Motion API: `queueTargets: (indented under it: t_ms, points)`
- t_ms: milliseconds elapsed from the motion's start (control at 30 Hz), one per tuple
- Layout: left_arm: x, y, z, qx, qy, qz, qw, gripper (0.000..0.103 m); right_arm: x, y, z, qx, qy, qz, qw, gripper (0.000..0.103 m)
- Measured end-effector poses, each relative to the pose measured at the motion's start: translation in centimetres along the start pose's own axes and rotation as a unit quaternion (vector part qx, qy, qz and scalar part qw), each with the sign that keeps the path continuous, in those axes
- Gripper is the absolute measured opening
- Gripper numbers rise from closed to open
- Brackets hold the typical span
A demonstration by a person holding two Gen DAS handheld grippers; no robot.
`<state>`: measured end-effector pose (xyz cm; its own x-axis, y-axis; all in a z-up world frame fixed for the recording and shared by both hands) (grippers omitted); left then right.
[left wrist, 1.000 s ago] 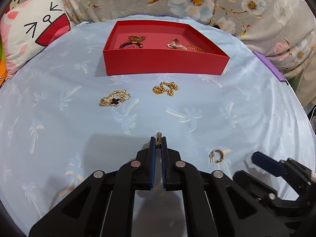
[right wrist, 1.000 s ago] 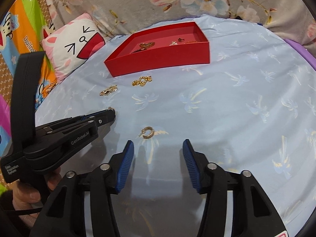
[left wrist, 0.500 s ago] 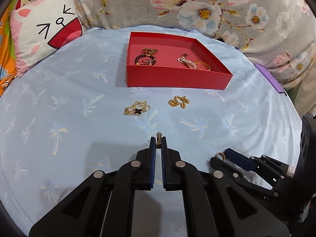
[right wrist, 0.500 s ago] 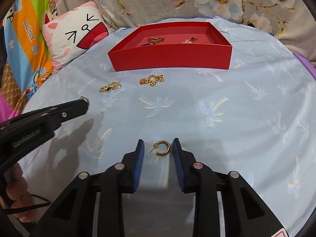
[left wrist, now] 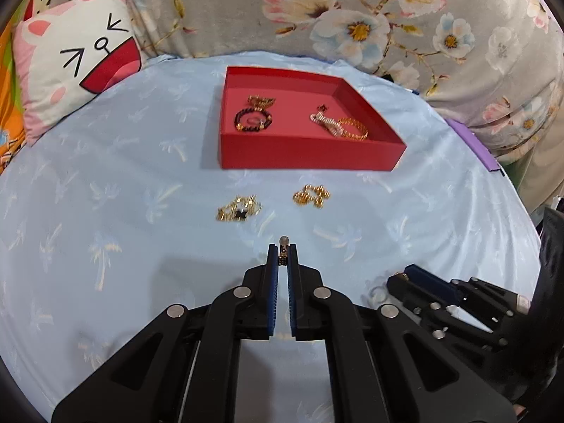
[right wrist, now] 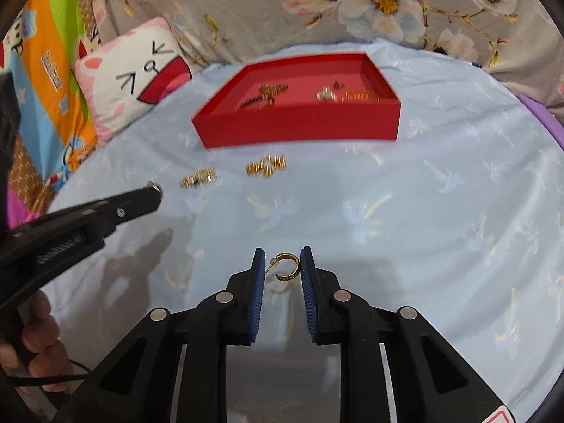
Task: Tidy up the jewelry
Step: 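Carry both earrings over the red tray, then open both grippers to drop the earrings into the tray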
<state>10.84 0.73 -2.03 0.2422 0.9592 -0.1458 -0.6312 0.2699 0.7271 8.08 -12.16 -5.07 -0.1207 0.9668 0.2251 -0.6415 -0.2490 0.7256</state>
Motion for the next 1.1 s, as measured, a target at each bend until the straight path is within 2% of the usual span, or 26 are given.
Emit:
queueTargets:
  t_ms: [100, 267, 433, 533, 700, 900, 1100]
  points:
    - [-0.3, 0.7, 3.0, -0.02, -0.007, -0.009, 0.9997, 0.004, -0.4, 1.7, 3.4, -0.031, 0.005, 0.0, 1.0, 0.019]
    - [-1.4, 1.2, 10.9, -0.072, -0.028, -0.021, 0.9968, 0.004, -1.5, 2.8, 11.1, -0.082, -0.001, 0.015, 0.997, 0.019]
    - [-2.2, -2.3, 16.9, -0.08, -0.035, -0.024, 0.9959, 0.004, -2.6, -0.5, 16.8, -0.089, -0.016, 0.024, 0.996, 0.019]
    - [-2.2, -5.5, 18.3, -0.064, -0.024, -0.033, 0.9971, 0.004, -3.0, -4.2, 18.2, -0.069, -0.024, 0.022, 0.997, 0.019]
    - [-0.8, -10.4, 18.5, -0.037, -0.014, -0.016, 0.9991, 0.004, -3.2, -8.5, 18.7, -0.043, -0.032, 0.025, 0.998, 0.019]
    - [0.7, -13.8, 19.8, -0.02, -0.011, -0.008, 0.9997, 0.004, -3.4, -13.1, 20.8, -0.021, -0.046, 0.029, 0.998, 0.019]
    - [1.2, -17.3, 20.8, 0.001, -0.018, -0.002, 0.9998, 0.004, -4.2, -16.4, 21.9, -0.011, -0.041, 0.003, 0.999, 0.019]
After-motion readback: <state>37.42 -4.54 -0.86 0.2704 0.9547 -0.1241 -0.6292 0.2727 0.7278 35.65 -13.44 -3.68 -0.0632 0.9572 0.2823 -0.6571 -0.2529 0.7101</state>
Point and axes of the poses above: each gripper's, at about its wrist camera, not at the fingertips, and y roughly against the way its jaws point, x to its left, z to its top, the point moved 9 cm from there along -y, roughly the way its jaws point, and after that the axes turned 2 degrees about -y, right-handed, at the moved point
